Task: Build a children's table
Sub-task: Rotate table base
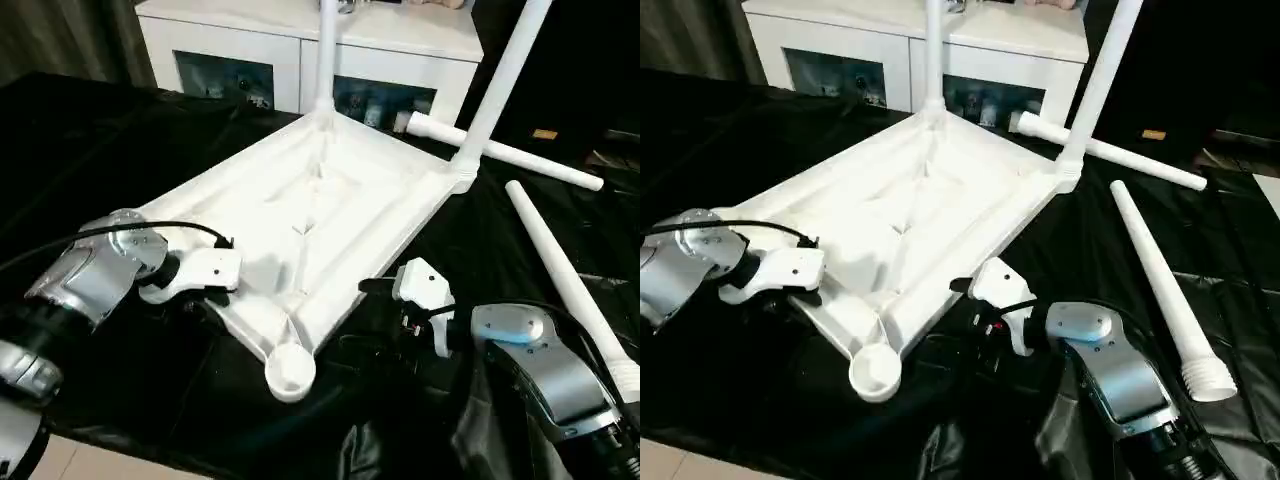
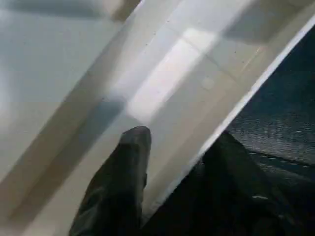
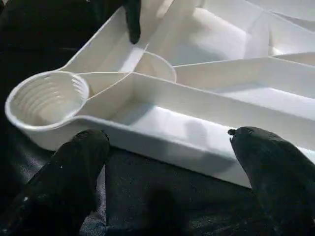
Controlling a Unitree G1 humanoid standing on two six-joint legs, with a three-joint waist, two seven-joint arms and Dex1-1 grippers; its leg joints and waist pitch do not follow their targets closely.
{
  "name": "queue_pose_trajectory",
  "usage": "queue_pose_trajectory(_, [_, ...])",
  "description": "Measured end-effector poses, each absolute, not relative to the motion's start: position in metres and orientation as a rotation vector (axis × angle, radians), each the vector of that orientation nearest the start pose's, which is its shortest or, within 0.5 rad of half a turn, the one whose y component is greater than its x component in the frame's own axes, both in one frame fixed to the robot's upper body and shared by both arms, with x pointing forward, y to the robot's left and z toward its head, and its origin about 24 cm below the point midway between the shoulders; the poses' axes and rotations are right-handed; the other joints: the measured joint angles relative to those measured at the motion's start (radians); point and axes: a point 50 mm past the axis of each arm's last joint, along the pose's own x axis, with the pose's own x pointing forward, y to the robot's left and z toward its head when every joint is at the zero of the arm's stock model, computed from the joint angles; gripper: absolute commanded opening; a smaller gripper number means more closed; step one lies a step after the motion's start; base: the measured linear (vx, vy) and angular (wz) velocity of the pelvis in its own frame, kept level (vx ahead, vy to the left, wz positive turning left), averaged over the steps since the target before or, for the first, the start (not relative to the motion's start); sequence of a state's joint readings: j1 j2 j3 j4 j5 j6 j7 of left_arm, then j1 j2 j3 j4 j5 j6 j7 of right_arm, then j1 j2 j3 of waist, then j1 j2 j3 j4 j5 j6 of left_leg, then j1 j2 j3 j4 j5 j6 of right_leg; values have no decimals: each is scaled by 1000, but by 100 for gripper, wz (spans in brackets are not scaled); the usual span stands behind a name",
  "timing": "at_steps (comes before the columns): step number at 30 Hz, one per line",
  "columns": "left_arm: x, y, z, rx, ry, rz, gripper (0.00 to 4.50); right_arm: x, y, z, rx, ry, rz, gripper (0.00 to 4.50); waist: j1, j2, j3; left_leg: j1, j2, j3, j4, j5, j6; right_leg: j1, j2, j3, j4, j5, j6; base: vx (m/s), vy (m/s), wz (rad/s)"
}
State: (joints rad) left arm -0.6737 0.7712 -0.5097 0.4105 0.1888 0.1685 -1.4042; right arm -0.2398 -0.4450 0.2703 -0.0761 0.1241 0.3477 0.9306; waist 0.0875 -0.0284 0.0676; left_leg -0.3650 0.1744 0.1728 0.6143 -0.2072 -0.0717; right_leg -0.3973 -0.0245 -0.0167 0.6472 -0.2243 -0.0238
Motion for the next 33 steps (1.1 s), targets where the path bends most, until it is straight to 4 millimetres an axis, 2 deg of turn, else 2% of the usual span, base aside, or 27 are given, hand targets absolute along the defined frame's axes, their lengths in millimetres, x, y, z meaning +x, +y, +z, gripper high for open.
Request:
queue_pose_trajectory(6, [297, 209, 92, 881, 828, -1322, 136, 260, -126, 69, -315, 282, 1154, 450, -2, 4, -2, 1, 0, 0, 0, 0, 0, 1, 0, 0, 0, 0, 0, 0, 0, 0])
queue_pose_trajectory(10, [280, 210, 88, 807, 827, -1296, 126, 260, -127, 69, -313, 282, 1144, 450, -14, 5, -2, 4, 0, 0, -1, 0, 0, 2, 0, 0, 1, 0, 0, 0, 0, 0])
queue_pose_trajectory(15, [265, 213, 84, 719, 832, -1230, 107, 261, -126, 69, -312, 282, 1143, 450, -31, 4, -2, 14, 0, 0, -1, 0, 0, 10, 0, 0, 0, 0, 0, 0, 0, 0])
queue_pose_trajectory(21, [250, 211, 81, 629, 836, -1177, 85, 261, -127, 68, -311, 285, 1141, 450, -39, 4, -2, 16, 0, 0, -4, 0, 0, 12, 0, 0, 0, 1, -1, 0, 0, 0])
queue_pose_trajectory(28, [242, 187, 77, 539, 786, -1154, 45, 262, -127, 67, -308, 285, 1131, 450, -35, 2, -2, 15, 0, 0, -4, 0, 0, 11, 0, 0, -2, 1, -1, 0, 0, 0])
queue_pose_trajectory(31, [242, 180, 76, 514, 775, -1135, 25, 262, -127, 67, -308, 284, 1128, 450, -35, 3, -2, 15, 0, 0, -4, 0, 0, 11, 0, 0, -2, 1, -1, 0, 0, 0])
queue_pose_trajectory(33, [246, 167, 73, 483, 729, -1098, 17, 263, -127, 67, -311, 281, 1115, 450, -32, 3, -2, 15, 0, 0, -4, 0, 0, 11, 0, 0, -2, 1, -2, 0, 0, 0])
